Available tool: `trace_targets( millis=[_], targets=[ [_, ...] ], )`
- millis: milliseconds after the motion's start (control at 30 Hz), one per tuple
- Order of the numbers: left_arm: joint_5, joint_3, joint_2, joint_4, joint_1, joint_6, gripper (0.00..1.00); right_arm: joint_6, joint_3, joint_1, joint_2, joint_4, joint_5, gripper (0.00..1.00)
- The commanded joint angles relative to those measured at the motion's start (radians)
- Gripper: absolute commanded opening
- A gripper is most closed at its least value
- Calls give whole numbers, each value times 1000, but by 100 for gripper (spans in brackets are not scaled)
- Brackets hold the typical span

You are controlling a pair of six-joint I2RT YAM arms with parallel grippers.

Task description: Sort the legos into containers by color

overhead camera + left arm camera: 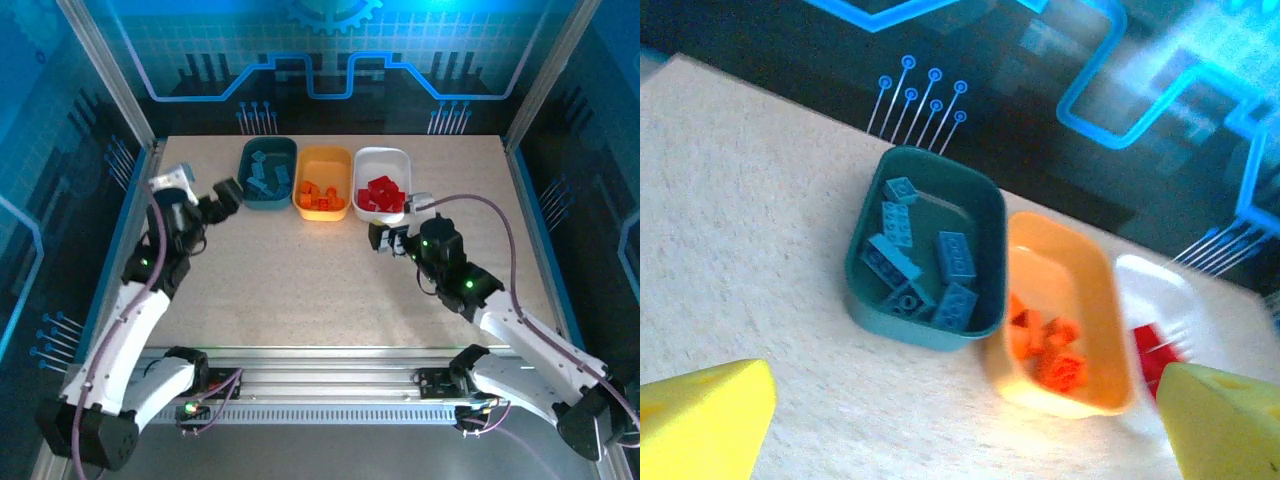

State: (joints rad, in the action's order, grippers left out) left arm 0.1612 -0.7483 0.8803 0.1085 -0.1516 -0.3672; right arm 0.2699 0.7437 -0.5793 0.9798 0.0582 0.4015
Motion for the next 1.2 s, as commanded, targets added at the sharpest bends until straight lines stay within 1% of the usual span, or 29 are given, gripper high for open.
trace_targets(
  millis=[0, 33, 67, 100, 133, 233, 300, 367, 400, 467, 500, 533, 667, 733, 800, 833, 867, 933, 967, 1000, 1167],
  targets=[
    [57, 280, -57, -432, -1, 304, 99, -119, 9, 44, 79, -93, 118, 100],
    [123, 337, -61, -507, 0, 295, 99, -161, -42, 63, 75, -187, 111, 100],
    [175, 385, -51, -564, 1, 300, 99, -234, -113, 91, 72, -310, 79, 100],
    [191, 409, -31, -590, 1, 329, 99, -291, -160, 114, 76, -407, 48, 100],
    [192, 416, -5, -592, 1, 350, 99, -329, -191, 144, 93, -443, 28, 100],
    [210, 427, 128, -634, 4, 386, 99, -379, -180, 212, 159, -356, 37, 100],
    [222, 449, 239, -737, 8, 398, 99, -383, -235, 253, 200, -431, 68, 100],
    [204, 467, 350, -860, 30, 382, 99, -357, -312, 294, 217, -541, 26, 100],
    [190, 472, 405, -945, 40, 387, 99, -357, -345, 318, 232, -610, -39, 100],
    [152, 455, 449, -979, 48, 389, 99, -369, -389, 344, 272, -727, -119, 100],
    [125, 448, 481, -1001, 59, 388, 99, -372, -404, 355, 308, -795, -136, 100],
    [105, 443, 522, -1033, 72, 387, 99, -372, -397, 357, 342, -811, -128, 100],
    [117, 482, 698, -1296, 109, 356, 99, -386, -397, 366, 411, -881, -140, 100],
    [101, 469, 660, -1201, 124, 327, 99, -369, -402, 384, 439, -924, -137, 100],
    [71, 430, 670, -1144, 143, 317, 99, -336, -382, 429, 447, -884, -206, 100],
    [66, 398, 662, -1073, 144, 315, 99, -322, -372, 448, 463, -878, -230, 100],
    [60, 385, 663, -1050, 140, 324, 99, -305, -364, 461, 481, -875, -238, 100],
    [54, 387, 666, -1058, 138, 328, 99, -280, -344, 481, 534, -901, -216, 100],
    [53, 386, 666, -1057, 138, 327, 99, -268, -324, 486, 519, -829, -228, 100],
    [53, 385, 668, -1063, 138, 329, 99, -266, -324, 501, 529, -847, -254, 100],
    [52, 388, 666, -1061, 139, 329, 99, -261, -317, 506, 524, -820, -266, 100]
  ],
)
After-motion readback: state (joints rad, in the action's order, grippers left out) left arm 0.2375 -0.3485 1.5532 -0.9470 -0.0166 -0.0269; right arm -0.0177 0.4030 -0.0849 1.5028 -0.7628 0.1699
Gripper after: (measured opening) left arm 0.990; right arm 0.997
